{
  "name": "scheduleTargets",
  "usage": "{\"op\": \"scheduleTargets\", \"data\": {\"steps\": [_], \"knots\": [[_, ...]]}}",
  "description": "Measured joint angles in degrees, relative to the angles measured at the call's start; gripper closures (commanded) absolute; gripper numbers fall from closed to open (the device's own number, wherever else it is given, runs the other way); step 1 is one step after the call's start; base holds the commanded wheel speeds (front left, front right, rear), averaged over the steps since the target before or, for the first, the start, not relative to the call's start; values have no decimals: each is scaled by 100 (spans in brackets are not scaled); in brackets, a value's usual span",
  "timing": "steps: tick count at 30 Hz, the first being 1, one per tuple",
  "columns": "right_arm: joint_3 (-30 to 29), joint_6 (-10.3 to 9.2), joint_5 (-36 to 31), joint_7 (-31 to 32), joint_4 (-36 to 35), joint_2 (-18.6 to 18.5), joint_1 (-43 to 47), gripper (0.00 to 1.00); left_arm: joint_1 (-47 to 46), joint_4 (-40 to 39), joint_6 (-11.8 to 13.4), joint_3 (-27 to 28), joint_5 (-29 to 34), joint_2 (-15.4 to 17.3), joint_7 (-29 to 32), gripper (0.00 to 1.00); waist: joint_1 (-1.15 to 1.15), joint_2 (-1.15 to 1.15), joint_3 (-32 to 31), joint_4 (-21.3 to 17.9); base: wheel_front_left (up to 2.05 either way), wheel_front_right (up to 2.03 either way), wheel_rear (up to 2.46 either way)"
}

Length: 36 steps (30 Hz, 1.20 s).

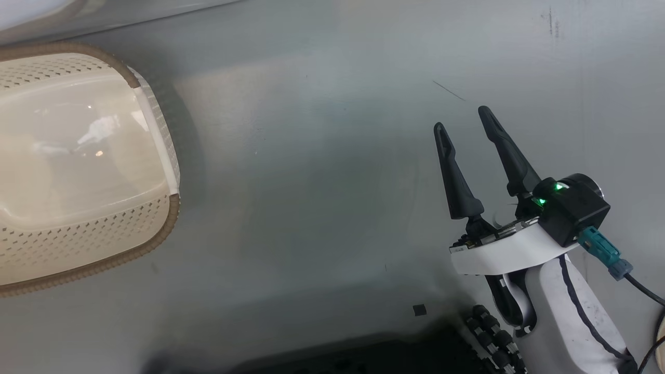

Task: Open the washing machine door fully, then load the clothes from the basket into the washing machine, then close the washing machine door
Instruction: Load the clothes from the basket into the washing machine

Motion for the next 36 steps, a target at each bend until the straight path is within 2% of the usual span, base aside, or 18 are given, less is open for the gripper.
{"op": "scheduleTargets", "data": {"steps": [6,10,17,25,26,27,28,36], "knots": [[30,1,29,-7,103,5,-1,0,-530,-155,0,-157,372,256,-736,100,-1,0,78,-47,0,0,0],[34,1,51,-8,131,7,-3,0,-694,-215,0,-191,515,266,-1077,100,0,0,89,-51,0,0,0],[56,1,57,-24,176,7,-91,0,-779,34,0,-190,578,182,-1080,100,0,0,105,-37,0,0,0],[67,0,57,-25,240,8,-144,0,-613,838,0,-257,169,-70,-981,98,-1,0,89,-2,0,0,0],[68,0,57,-25,247,8,-147,0,-599,902,0,-266,163,-99,-977,72,0,0,84,1,0,0,0],[69,0,57,-25,261,9,-157,0,-600,1016,0,-250,90,-136,-911,30,0,0,77,3,0,0,0],[69,0,57,-25,267,8,-171,0,-589,1094,0,-283,56,-156,-861,0,0,0,69,5,0,0,0],[69,0,75,-54,303,8,-236,0,-586,1372,0,-420,21,-156,-872,0,-1,0,-18,23,0,0,0]]}}
